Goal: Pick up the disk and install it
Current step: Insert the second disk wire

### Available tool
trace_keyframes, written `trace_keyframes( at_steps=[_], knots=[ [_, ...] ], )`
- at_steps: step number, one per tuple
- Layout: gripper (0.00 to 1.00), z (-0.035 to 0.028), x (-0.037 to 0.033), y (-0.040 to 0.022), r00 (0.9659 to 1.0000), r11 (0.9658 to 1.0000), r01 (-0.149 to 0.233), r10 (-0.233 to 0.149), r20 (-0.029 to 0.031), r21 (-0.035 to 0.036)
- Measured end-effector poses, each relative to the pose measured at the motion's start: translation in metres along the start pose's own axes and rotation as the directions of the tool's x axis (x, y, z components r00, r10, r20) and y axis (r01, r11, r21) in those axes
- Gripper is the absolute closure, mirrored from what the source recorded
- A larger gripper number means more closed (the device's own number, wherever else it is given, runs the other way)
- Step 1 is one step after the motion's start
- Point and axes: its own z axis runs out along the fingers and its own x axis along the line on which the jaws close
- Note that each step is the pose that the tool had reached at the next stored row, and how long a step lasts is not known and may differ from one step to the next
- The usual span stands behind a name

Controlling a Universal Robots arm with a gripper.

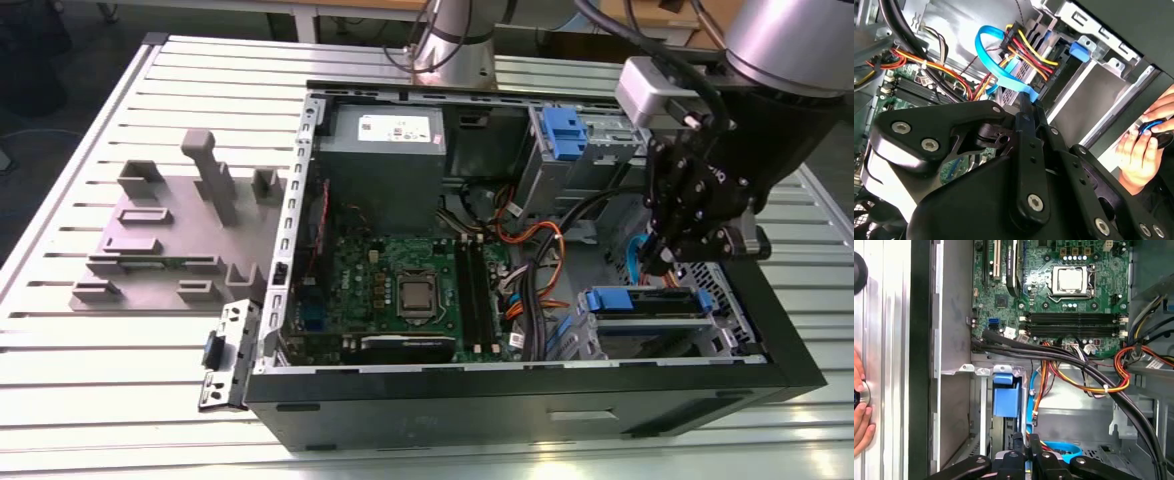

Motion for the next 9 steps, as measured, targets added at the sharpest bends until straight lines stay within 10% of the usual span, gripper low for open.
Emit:
trace_keyframes(
  at_steps=[9],
  knots=[
    [0.84, 0.0068, 0.0104, 0.0057, 0.9999, 0.9999, -0.001, 0.001, 0.0106, 0.0162]
  ],
)
